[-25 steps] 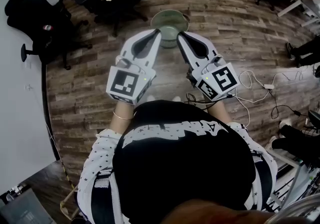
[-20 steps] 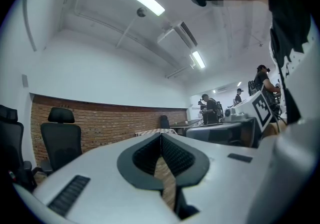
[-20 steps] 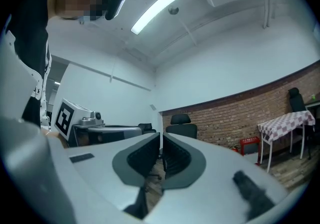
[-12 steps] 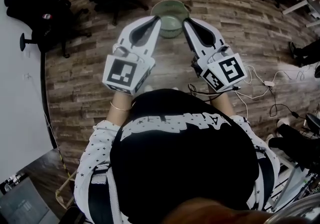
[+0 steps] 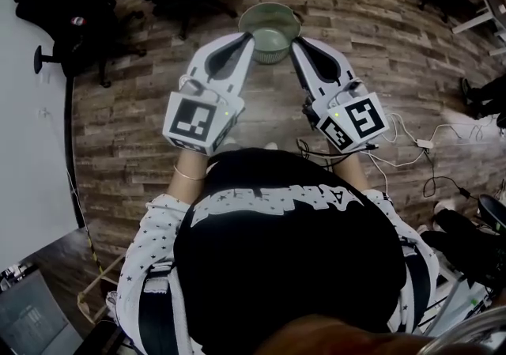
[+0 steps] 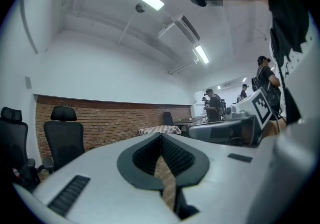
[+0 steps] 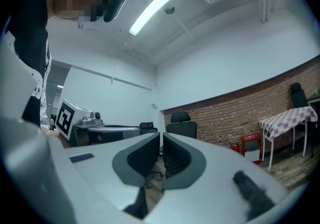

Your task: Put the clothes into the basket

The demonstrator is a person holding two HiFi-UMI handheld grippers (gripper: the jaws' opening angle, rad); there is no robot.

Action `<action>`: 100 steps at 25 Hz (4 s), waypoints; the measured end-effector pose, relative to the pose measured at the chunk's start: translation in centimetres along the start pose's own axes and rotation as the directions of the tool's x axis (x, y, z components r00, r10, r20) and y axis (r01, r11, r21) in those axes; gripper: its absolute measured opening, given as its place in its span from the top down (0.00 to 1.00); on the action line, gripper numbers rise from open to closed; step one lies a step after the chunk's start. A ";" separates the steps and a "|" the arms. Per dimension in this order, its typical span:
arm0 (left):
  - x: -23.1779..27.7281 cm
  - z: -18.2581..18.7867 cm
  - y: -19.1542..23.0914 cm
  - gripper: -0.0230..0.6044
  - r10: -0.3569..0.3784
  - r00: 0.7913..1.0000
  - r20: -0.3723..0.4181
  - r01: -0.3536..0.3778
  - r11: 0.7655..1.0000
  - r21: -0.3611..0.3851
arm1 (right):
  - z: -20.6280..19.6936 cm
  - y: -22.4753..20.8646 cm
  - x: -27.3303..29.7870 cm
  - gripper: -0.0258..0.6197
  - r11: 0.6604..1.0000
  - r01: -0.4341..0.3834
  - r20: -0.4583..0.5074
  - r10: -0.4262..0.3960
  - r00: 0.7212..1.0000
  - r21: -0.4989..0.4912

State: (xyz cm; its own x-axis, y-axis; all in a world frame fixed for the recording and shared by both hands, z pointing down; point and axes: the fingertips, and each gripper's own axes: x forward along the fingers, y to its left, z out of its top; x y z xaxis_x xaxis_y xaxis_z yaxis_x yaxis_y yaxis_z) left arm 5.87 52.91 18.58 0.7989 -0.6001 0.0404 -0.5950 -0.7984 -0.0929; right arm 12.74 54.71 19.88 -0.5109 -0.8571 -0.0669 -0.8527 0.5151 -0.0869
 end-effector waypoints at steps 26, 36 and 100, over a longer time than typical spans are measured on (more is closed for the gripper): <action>3.2 0.5 8.0 0.94 -0.035 0.996 0.081 0.037 0.999 -0.023 | 0.5 -1.0 8.0 0.91 0.998 0.007 -0.003 -0.007 1.000 -0.060; 4.8 -0.5 13.2 0.94 -0.034 0.997 0.065 0.038 0.997 -0.060 | 0.2 -2.2 13.1 0.91 0.997 0.013 -0.030 -0.015 0.999 -0.072; 6.4 -6.2 38.6 0.94 0.126 0.991 -0.047 -0.127 0.992 -0.023 | -3.0 -2.8 39.7 0.91 0.988 -0.134 -0.060 0.129 0.990 -0.075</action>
State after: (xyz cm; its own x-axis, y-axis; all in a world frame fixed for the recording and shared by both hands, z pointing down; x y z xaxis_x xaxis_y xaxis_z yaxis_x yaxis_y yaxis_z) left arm -12.53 17.92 21.38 0.7129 -0.6972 0.0752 -0.6933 -0.7169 -0.0739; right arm -5.50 19.23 20.42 -0.6224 -0.7825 -0.0180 -0.7826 0.6225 -0.0029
